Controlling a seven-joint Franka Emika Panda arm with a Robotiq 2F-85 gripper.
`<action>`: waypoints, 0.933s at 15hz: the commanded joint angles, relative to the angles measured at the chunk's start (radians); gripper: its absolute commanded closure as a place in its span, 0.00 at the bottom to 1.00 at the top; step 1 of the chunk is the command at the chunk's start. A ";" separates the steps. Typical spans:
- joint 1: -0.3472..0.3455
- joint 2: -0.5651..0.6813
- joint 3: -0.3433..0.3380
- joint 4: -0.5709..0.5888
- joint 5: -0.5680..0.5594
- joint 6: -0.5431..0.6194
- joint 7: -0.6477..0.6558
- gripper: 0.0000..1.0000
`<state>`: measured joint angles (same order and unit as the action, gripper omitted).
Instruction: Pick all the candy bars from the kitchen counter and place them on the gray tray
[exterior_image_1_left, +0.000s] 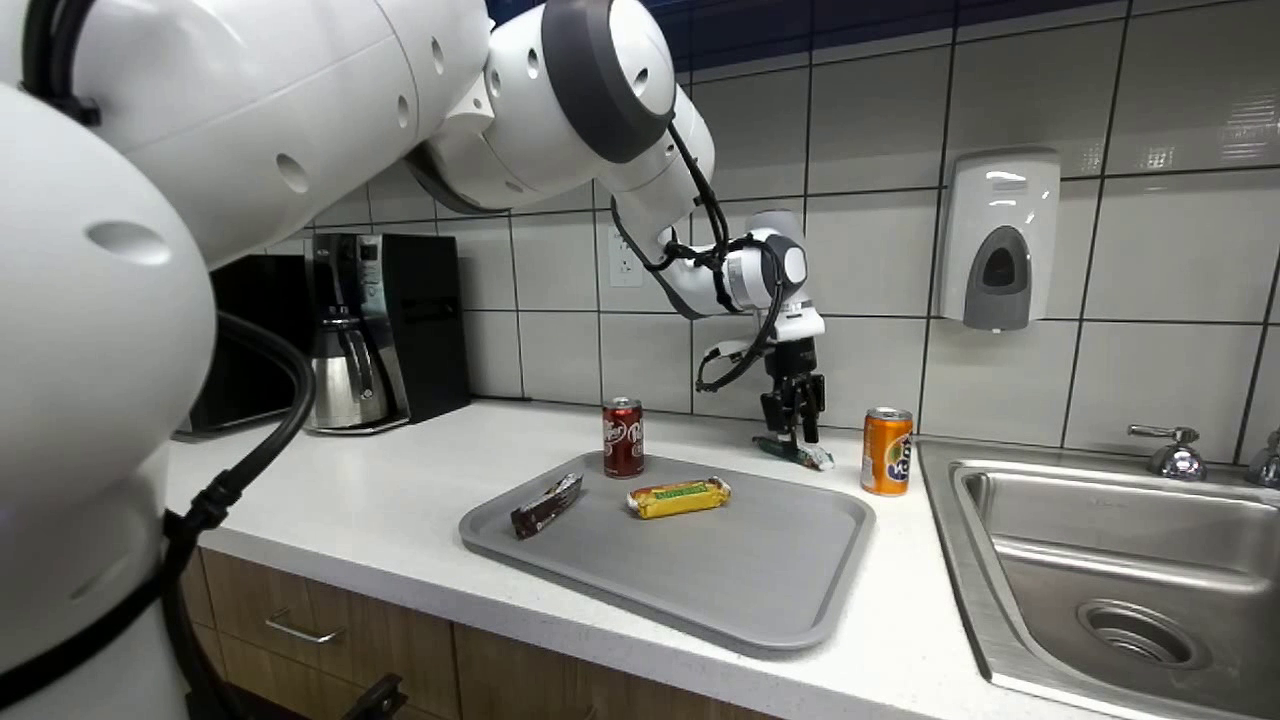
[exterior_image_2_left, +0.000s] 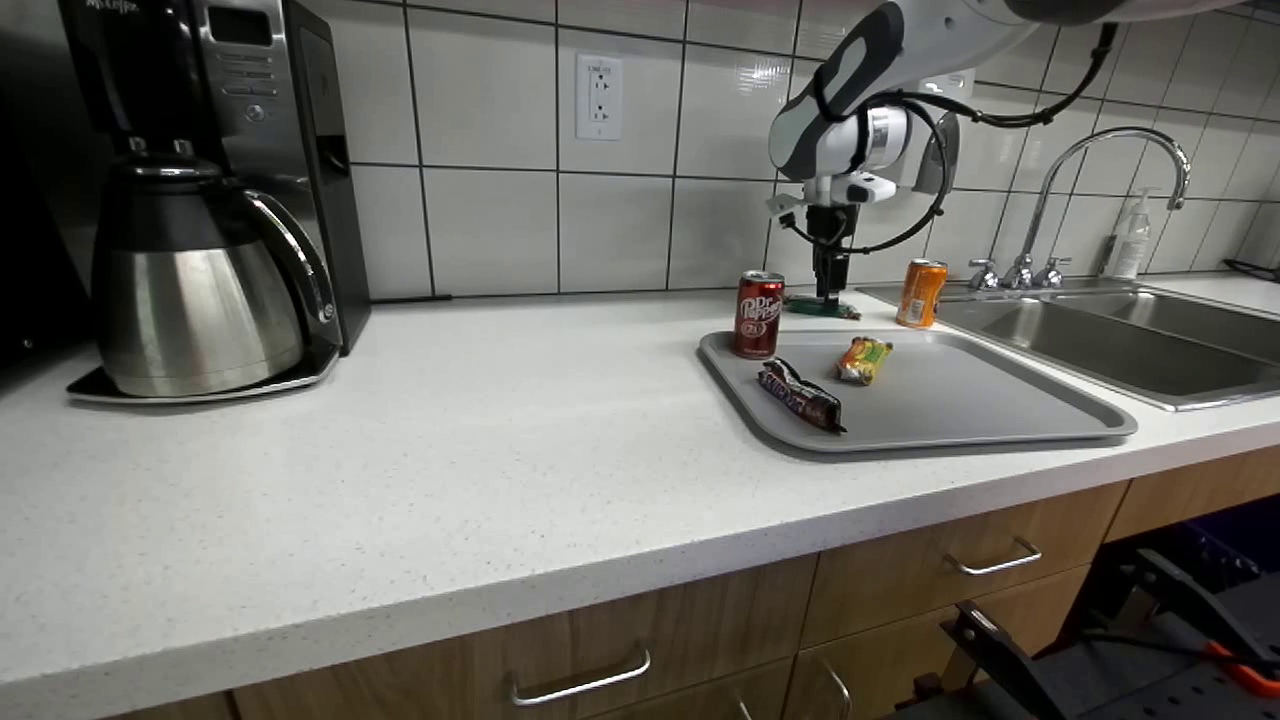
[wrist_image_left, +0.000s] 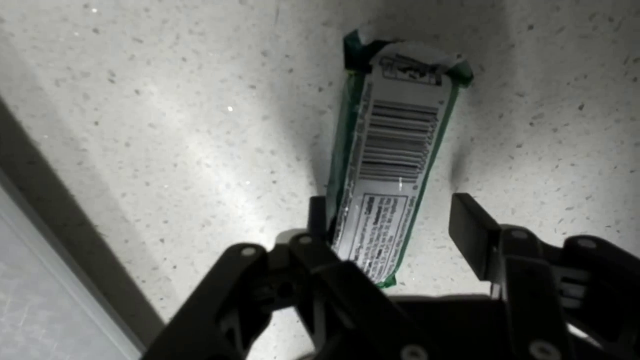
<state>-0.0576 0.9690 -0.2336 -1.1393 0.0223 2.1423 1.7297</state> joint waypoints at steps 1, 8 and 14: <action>-0.014 0.023 0.011 0.059 0.007 -0.044 0.020 0.67; -0.015 -0.002 0.020 0.038 0.003 -0.041 -0.017 0.86; -0.018 -0.046 0.028 0.002 -0.001 -0.035 -0.099 0.86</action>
<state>-0.0577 0.9653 -0.2309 -1.1244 0.0223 2.1368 1.6865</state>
